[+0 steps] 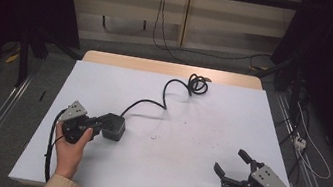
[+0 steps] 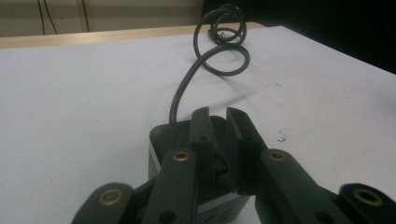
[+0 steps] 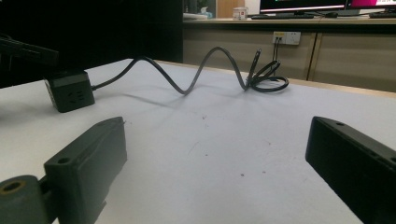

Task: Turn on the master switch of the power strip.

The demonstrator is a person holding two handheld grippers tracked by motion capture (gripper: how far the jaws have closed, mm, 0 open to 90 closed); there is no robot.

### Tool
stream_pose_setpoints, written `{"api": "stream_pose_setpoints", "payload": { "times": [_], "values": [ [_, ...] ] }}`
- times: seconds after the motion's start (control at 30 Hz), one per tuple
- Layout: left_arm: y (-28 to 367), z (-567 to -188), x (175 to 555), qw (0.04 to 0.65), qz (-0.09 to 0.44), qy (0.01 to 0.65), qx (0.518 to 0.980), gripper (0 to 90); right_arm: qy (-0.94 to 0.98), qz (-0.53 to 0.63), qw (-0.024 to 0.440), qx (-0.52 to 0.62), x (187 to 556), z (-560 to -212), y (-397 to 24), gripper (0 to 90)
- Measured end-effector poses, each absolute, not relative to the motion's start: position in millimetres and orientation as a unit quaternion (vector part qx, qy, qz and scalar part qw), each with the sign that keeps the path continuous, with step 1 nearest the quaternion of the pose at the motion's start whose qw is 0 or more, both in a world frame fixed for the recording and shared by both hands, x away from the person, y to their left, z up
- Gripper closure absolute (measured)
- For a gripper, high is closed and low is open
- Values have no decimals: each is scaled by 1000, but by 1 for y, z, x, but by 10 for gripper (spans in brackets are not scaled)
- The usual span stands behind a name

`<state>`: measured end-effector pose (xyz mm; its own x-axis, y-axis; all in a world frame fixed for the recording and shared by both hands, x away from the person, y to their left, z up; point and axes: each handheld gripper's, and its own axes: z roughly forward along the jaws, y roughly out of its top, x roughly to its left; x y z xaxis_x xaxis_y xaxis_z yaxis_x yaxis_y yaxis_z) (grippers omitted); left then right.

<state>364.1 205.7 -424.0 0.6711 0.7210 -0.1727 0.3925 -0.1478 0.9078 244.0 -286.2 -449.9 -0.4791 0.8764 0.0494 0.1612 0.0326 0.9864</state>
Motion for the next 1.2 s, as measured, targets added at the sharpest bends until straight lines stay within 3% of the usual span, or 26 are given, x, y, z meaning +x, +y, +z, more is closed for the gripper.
{"api": "stream_pose_setpoints", "payload": {
  "times": [0.6, 1.2],
  "values": [
    [205, -425, 364, 522, 144, 374, 753, 893, 648, 565, 315, 402, 244, -450, -286, 51],
    [204, -426, 364, 516, 143, 381, 754, 900, 648, 567, 314, 400, 244, -450, -286, 52]
  ]
}}
